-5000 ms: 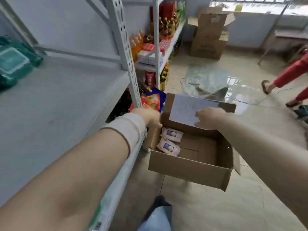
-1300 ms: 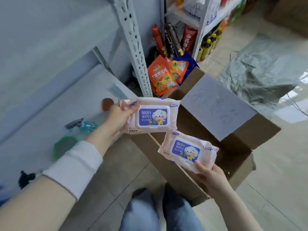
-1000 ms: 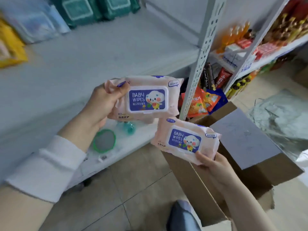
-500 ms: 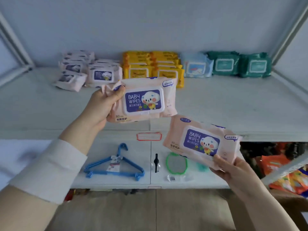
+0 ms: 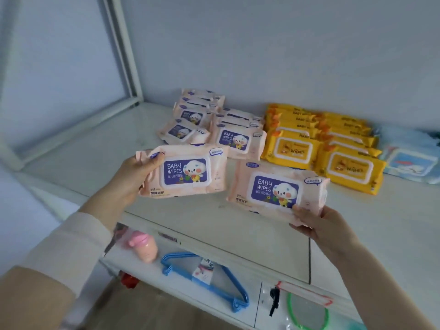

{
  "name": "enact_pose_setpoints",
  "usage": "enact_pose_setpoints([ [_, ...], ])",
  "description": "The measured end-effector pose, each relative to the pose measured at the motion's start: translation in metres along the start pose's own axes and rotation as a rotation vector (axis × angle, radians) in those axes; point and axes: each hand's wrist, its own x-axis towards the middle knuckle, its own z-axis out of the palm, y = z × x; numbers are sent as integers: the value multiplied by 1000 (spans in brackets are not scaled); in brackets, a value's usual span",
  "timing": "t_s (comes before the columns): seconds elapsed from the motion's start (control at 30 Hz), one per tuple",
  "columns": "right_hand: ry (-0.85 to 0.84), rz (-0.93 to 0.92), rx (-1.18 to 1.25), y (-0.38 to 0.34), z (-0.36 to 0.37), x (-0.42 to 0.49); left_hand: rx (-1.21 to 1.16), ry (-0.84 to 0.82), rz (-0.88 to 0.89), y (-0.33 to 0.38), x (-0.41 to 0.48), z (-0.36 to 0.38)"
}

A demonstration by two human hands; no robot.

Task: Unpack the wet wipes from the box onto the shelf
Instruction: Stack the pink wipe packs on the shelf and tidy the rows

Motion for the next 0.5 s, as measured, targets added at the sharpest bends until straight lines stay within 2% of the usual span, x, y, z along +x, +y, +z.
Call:
enact_pose_setpoints([
  [0.17, -15, -2, -17, -8, 45, 63, 40, -12, -27, -9, 60, -25],
  [0.3, 84, -18, -123, -16, 80, 107, 66, -105, -59, -7, 113, -35],
  [0.4, 217, -57, -257, -13, 97, 132, 104, -151, -95, -6, 145, -36],
  [0.5, 418, -88, -540, -1, 100, 143, 177, -228, -37, -12, 175, -36],
])
